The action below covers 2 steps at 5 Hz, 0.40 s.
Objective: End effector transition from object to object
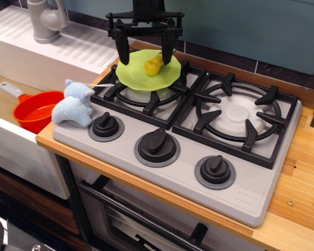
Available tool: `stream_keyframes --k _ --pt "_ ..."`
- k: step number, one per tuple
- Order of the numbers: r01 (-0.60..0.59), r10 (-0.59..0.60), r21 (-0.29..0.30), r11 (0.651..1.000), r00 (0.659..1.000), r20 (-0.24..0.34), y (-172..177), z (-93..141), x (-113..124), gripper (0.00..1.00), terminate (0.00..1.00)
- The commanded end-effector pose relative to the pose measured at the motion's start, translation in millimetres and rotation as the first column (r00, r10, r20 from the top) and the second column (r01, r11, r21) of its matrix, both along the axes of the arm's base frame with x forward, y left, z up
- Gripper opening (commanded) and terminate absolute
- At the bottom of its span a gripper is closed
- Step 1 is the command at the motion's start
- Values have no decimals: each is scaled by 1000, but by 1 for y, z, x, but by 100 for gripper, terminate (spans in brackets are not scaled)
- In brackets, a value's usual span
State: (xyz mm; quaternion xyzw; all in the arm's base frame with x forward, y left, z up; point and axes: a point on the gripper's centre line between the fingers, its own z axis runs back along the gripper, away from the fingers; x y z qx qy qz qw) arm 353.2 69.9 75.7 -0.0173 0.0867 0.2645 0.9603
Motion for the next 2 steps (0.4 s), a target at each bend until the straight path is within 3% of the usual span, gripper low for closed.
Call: stream_keyframes --k 1,2 --pt "43 -50 67 997 995 92 33 44 -16 100 0" --pt "55 -62 73 996 993 103 40 41 -22 100 0"
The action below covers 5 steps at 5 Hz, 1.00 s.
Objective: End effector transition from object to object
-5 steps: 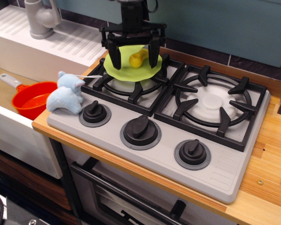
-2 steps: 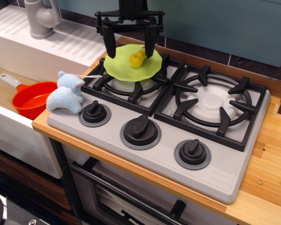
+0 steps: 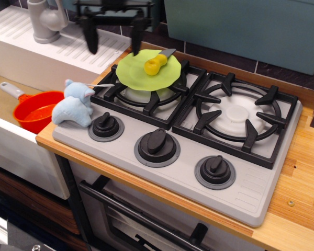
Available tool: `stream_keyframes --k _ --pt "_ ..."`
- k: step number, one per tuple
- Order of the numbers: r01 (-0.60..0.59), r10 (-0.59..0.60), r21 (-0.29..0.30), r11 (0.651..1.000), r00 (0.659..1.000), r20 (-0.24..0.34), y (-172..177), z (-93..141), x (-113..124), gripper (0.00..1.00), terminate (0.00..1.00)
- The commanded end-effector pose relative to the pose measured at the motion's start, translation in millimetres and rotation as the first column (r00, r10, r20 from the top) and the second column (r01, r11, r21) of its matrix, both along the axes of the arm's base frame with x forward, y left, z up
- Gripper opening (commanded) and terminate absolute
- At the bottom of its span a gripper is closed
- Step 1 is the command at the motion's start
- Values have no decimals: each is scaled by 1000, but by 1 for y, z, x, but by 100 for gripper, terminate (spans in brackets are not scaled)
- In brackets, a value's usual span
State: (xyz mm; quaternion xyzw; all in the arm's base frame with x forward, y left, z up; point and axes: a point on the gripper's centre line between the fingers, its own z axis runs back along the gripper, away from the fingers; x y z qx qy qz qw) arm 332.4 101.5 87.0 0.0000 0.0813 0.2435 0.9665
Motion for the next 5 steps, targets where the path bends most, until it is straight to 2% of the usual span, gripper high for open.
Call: stream_keyframes --k 1,3,5 --pt "31 -37 53 998 992 121 20 24 -7 100 0" --pt "45 -58 100 994 990 132 34 28 -28 100 0" --pt "40 -58 116 992 987 151 38 28 -49 100 0"
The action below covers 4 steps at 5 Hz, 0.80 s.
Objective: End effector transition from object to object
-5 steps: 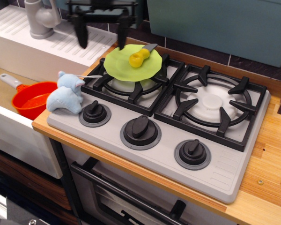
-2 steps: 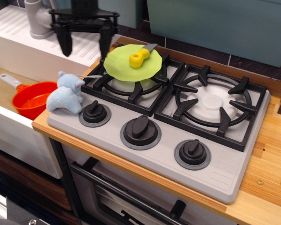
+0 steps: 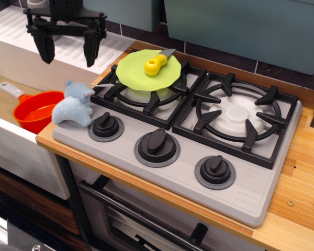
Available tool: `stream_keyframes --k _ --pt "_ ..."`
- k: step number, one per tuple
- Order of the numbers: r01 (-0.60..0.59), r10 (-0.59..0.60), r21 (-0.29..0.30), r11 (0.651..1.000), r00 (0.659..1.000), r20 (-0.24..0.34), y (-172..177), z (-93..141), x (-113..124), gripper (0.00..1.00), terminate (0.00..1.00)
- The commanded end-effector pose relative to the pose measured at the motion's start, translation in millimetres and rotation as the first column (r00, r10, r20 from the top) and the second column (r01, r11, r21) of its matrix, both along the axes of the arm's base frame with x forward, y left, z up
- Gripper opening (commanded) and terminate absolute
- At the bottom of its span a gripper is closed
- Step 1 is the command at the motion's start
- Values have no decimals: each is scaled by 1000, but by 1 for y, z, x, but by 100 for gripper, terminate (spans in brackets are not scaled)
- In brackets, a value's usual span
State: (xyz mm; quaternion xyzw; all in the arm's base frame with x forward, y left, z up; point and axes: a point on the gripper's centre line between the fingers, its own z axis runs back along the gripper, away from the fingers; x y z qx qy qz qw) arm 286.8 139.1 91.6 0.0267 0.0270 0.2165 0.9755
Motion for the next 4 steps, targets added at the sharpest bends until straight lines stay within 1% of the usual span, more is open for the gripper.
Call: stream_keyframes --k 1,2,3,4 --pt "-20 17 47 999 998 67 -1 21 -9 100 0" --pt "-8 2 49 999 994 114 2 0 -15 100 0" --pt "-3 -3 36 999 988 156 -2 -24 -15 100 0" --pt "13 -15 8 1000 976 219 -7 -63 -8 100 0"
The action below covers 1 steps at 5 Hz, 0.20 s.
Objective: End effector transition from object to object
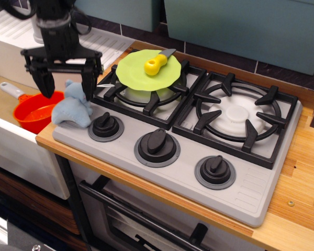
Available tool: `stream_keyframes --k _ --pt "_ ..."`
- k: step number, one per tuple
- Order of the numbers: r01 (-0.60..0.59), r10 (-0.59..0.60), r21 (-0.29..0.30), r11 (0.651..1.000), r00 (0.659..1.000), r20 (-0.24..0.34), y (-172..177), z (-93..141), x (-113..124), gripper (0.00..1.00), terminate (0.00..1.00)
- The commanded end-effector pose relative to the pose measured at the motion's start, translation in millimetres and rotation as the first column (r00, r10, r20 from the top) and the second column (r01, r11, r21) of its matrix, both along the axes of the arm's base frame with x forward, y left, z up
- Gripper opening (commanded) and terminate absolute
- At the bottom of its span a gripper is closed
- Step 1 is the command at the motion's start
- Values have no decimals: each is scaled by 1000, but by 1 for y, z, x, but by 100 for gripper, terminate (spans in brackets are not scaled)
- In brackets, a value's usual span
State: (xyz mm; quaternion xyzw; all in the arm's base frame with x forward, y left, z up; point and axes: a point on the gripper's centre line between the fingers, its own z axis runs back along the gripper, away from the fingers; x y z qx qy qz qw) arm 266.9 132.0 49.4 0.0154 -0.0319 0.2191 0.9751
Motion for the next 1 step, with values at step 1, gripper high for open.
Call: stream_keyframes --k 1 --pt "10 -9 -4 1000 995 100 0 -26 15 100 100"
